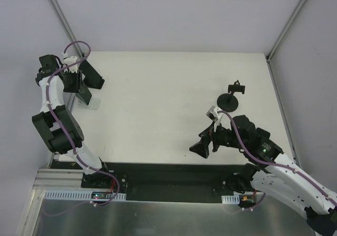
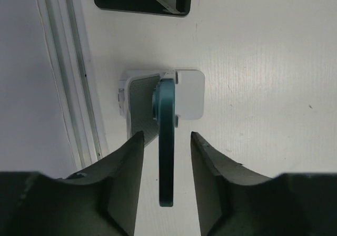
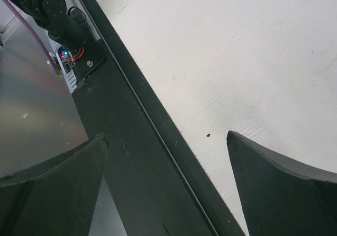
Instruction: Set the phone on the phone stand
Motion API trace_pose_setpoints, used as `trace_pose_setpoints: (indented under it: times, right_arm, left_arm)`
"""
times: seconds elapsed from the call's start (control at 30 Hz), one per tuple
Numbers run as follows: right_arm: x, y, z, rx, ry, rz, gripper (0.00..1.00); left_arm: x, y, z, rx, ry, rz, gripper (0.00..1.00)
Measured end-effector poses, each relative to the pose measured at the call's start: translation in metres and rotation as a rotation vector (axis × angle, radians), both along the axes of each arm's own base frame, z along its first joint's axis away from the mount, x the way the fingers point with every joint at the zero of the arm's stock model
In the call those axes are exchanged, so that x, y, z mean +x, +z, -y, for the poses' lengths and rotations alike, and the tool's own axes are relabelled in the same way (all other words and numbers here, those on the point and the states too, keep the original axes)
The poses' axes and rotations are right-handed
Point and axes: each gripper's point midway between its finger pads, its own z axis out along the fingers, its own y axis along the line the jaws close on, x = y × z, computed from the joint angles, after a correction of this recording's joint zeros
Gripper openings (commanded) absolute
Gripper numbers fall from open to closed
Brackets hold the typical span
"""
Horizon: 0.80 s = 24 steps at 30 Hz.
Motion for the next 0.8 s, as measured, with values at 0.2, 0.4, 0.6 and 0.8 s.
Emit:
trace_pose_setpoints:
  times: [0.2,0.4,0.6,0.8]
  right_arm:
    - [0.0,0.0,0.0,0.0,0.0,0.0,0.96]
    - [0.0,0.0,0.0,0.0,0.001,0.001,0.96]
    - [0.0,0.0,0.0,-0.004,0.002,0.005,0.96]
    - [0.004,-0.003,0.002,-0.018,-0.016,0.01,0.96]
  left_arm:
    - [-0.003,-0.006,-0.011,0.003,0.062,-0.01,0.57]
    - [-0.008,-0.015,-0.022,-0.003,0.114,-0.016,0.8]
    - [-0.004,-0.007,-0.026,-0.01,0.183,0.01,0.99]
    - [-0.008,0.025,-0.032,-0.023,0.355,0.077,0.99]
